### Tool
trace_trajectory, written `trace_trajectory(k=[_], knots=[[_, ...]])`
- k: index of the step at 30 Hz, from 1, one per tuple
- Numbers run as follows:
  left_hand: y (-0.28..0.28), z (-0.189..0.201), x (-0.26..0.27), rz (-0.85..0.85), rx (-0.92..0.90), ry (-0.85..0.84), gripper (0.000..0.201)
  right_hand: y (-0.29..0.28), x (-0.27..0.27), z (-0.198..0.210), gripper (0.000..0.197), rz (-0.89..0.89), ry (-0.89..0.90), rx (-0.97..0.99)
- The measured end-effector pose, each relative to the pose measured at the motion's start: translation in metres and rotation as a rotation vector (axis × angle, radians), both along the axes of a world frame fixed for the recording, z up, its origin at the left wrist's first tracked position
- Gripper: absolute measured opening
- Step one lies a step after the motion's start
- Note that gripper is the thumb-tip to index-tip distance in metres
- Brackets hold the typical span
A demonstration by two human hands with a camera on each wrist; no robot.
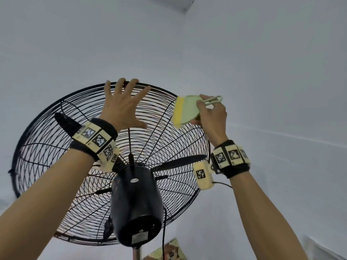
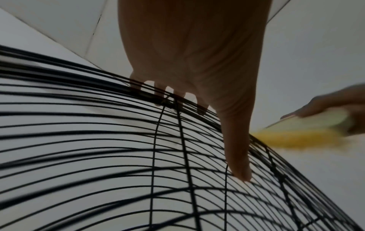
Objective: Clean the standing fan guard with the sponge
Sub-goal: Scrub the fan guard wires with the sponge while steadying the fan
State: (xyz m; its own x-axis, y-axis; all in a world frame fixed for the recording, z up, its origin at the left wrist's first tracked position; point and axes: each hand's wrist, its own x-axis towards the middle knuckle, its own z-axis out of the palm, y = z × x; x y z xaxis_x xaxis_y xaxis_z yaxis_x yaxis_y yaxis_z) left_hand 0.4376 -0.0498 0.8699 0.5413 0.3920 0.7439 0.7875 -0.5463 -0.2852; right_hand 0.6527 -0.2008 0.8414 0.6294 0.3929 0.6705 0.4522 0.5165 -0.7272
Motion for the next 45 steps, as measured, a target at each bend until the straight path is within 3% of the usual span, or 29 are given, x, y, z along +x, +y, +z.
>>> trace_trajectory(k=[5,11,16,20,22,25,27,32,37,43,45], knots=[[-0.002,-0.004,0.002,-0.023,0.042,-0.013,0.128,-0.005,-0.006,0.007,0.030,0.146,0.166,0.114],[-0.002,-0.005,0.003,-0.018,0.035,-0.031,0.127,-0.005,-0.009,0.001,0.028,0.078,0.078,0.041],[-0.002,-0.006,0.003,-0.030,0.053,-0.035,0.127,-0.012,-0.007,0.002,0.036,0.096,0.097,0.160],[-0.001,-0.006,0.004,-0.027,0.049,-0.045,0.127,-0.010,-0.007,-0.017,0.035,0.162,0.040,0.051],[0.001,-0.006,0.003,-0.023,0.045,-0.048,0.127,-0.016,-0.005,-0.019,0.032,0.231,0.090,0.069],[0.000,-0.007,0.003,-0.034,0.056,-0.055,0.128,-0.021,-0.007,-0.015,0.035,0.352,0.275,0.276],[-0.002,-0.008,0.005,-0.038,0.061,-0.055,0.128,-0.016,-0.013,-0.022,0.038,0.313,0.300,0.306],[-0.002,-0.007,0.002,-0.033,0.047,-0.067,0.126,-0.006,-0.029,-0.077,0.035,0.172,0.151,0.150],[-0.003,-0.009,0.001,-0.045,0.054,-0.071,0.127,-0.002,-0.020,-0.064,0.035,0.286,0.301,0.363],[-0.001,-0.007,0.003,-0.031,0.034,-0.074,0.127,0.004,-0.027,-0.096,0.036,0.242,0.162,0.150],[0.000,-0.008,0.002,-0.036,0.034,-0.076,0.127,0.001,-0.024,-0.093,0.036,0.244,0.173,0.184]])
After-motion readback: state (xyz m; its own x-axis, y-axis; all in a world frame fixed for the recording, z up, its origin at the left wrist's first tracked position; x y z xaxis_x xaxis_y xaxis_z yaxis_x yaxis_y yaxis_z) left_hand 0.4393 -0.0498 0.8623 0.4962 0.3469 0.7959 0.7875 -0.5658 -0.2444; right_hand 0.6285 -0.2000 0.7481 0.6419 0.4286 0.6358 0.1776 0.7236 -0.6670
